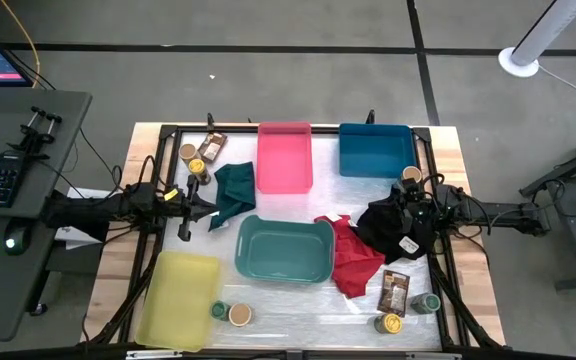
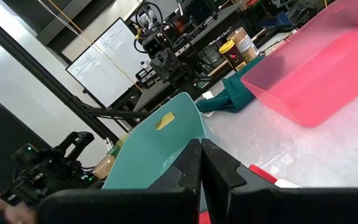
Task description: Sort spices by type
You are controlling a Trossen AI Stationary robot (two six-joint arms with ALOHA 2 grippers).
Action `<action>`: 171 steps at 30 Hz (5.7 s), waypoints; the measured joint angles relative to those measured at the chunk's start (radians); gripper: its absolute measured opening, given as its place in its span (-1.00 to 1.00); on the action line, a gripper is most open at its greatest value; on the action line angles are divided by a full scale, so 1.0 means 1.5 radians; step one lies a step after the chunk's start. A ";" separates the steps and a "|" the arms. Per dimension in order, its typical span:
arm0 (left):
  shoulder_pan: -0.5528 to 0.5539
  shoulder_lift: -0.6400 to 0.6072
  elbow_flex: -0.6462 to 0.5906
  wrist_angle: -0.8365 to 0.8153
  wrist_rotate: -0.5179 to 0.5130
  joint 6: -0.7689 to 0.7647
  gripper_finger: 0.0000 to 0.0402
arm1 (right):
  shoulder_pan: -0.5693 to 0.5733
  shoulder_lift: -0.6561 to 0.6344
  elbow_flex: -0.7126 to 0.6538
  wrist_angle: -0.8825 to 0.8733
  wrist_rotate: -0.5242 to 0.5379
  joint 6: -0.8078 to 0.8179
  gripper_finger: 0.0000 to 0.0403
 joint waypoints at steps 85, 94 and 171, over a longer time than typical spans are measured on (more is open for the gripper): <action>0.046 0.417 0.288 0.202 0.054 -0.425 -1.00 | 0.000 0.034 0.000 0.000 -0.002 0.000 -1.00; 0.128 0.580 0.345 0.079 0.121 -0.420 -1.00 | 0.000 0.038 0.000 0.000 -0.002 0.000 -1.00; 0.343 0.770 0.605 -0.762 -0.277 -0.541 -1.00 | 0.000 0.038 0.000 -0.001 -0.003 0.000 -1.00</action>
